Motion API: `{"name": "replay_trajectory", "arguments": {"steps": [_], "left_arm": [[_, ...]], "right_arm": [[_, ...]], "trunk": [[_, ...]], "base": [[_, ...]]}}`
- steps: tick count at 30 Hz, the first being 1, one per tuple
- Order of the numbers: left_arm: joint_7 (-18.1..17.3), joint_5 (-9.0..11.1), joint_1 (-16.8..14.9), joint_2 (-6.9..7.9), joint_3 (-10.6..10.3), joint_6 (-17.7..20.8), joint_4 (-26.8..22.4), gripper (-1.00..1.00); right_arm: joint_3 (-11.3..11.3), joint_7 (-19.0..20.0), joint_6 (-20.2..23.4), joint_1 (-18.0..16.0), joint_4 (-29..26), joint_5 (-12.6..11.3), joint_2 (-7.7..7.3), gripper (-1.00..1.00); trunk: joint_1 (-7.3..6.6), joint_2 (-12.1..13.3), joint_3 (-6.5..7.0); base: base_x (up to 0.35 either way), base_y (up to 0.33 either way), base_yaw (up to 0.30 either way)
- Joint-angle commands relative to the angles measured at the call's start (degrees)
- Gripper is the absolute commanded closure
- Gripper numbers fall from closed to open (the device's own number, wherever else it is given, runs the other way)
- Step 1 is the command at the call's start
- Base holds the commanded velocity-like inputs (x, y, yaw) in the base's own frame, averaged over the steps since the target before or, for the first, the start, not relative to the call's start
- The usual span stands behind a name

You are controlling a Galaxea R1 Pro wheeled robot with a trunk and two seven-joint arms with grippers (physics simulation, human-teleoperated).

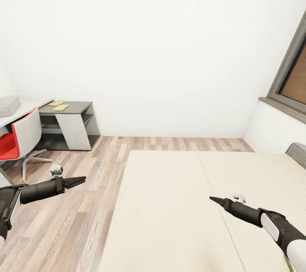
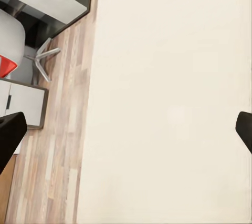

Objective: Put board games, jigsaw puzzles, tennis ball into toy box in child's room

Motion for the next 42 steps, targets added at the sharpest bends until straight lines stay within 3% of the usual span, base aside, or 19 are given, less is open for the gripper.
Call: {"name": "replay_trajectory", "arguments": {"steps": [1, 42], "left_arm": [[-0.4, -0.4, -0.1, -0.01, 0.1, 0.6, 0.0, -1.0], [-0.4, -0.4, -0.1, -0.06, 0.1, 0.6, 0.0, -1.0]], "right_arm": [[-0.2, 0.1, 0.5, 0.0, 0.0, -0.2, 0.01, -1.0], [-0.1, 0.1, 0.6, 0.0, 0.0, -0.3, 0.01, -1.0]], "trunk": [[0.04, -0.1, -0.13], [0.04, -0.1, -0.13]], "base": [[0.0, -0.215, 0.0], [0.0, -0.208, 0.0]]}}
